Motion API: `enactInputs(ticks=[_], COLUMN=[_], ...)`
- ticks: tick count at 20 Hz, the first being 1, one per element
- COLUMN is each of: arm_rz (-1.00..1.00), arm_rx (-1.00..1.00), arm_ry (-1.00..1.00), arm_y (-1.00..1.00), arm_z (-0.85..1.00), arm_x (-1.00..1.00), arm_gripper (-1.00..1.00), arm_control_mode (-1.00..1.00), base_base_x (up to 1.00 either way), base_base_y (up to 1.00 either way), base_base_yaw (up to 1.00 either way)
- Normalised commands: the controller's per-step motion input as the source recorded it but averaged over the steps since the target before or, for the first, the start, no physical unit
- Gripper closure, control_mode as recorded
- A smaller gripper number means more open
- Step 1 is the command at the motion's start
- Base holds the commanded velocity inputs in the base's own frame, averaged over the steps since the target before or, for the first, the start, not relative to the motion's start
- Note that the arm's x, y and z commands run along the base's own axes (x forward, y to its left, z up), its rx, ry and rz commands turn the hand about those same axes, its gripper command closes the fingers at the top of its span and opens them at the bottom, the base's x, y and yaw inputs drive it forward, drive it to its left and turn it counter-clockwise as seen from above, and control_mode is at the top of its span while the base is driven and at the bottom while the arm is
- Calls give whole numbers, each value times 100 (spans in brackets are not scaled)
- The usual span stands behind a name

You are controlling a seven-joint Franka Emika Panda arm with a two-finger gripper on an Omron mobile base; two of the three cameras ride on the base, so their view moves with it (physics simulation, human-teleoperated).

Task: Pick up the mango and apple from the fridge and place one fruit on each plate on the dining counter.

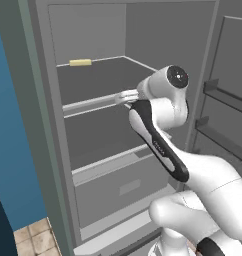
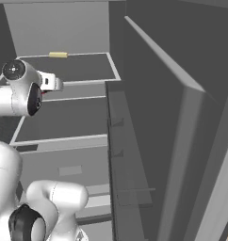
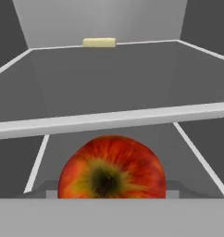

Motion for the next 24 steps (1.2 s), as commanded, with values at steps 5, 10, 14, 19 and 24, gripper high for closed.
enactInputs(ticks=[5, 10, 14, 19, 24], arm_rz=[-11, -10, 0, 0, -1], arm_rx=[0, 0, 2, 0, 0], arm_ry=[19, 24, 9, 3, 4], arm_y=[-19, -24, -20, -10, 0], arm_z=[0, -6, -9, -16, -14], arm_x=[-100, -96, -99, -65, -11], arm_gripper=[100, 100, 100, 100, 100], arm_control_mode=[-100, -100, -100, -100, -100], base_base_x=[0, 0, 0, 0, 0], base_base_y=[0, 0, 0, 0, 0], base_base_yaw=[0, 0, 0, 0, 0])
